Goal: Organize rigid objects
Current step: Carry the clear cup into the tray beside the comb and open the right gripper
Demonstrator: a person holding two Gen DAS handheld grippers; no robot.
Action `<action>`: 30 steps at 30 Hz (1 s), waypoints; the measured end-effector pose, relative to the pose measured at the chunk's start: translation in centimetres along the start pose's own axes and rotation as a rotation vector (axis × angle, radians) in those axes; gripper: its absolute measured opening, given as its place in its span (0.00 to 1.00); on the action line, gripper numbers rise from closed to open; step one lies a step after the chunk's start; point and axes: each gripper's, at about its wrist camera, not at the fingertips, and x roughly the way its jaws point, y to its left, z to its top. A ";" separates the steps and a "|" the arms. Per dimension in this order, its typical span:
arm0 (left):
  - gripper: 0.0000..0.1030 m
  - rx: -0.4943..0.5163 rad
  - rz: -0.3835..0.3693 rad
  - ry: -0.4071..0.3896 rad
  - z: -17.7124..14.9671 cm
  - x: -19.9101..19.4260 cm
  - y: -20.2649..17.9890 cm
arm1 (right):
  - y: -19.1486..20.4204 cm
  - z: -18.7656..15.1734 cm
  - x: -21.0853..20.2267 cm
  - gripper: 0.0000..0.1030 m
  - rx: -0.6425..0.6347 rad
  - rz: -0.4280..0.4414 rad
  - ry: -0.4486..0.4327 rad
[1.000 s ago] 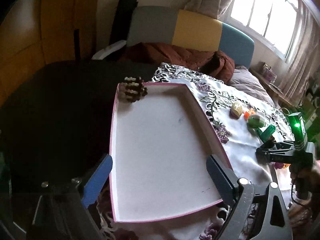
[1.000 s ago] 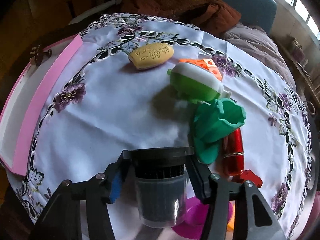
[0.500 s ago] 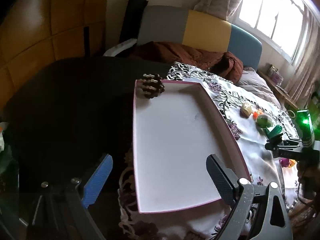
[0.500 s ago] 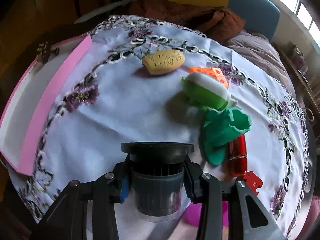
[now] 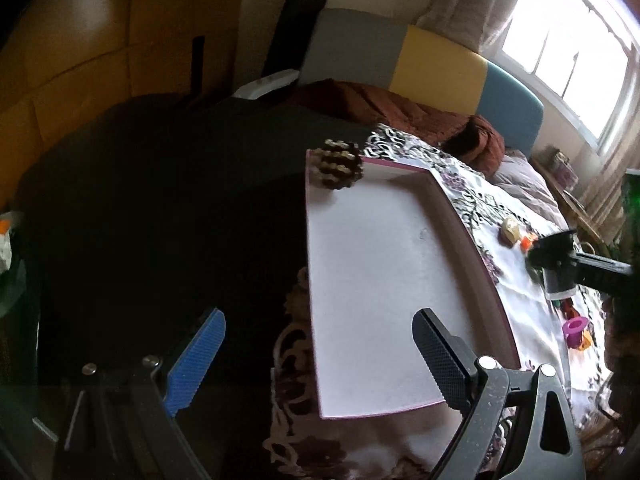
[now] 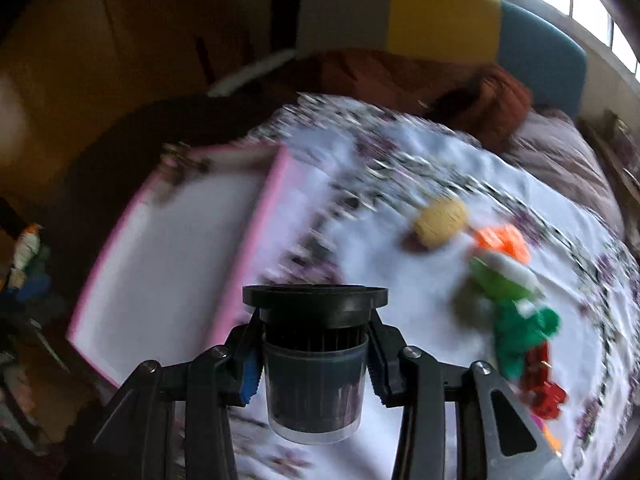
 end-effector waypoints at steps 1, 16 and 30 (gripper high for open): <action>0.93 -0.009 0.002 -0.002 0.0 -0.1 0.3 | 1.0 0.5 0.3 0.42 -0.007 0.026 -0.002; 0.93 -0.086 0.056 0.004 0.0 -0.4 4.3 | 12.6 5.7 12.0 0.42 0.049 0.182 0.110; 0.93 -0.064 0.053 0.004 0.1 -0.7 3.6 | 12.8 5.7 10.2 0.64 0.044 0.170 0.049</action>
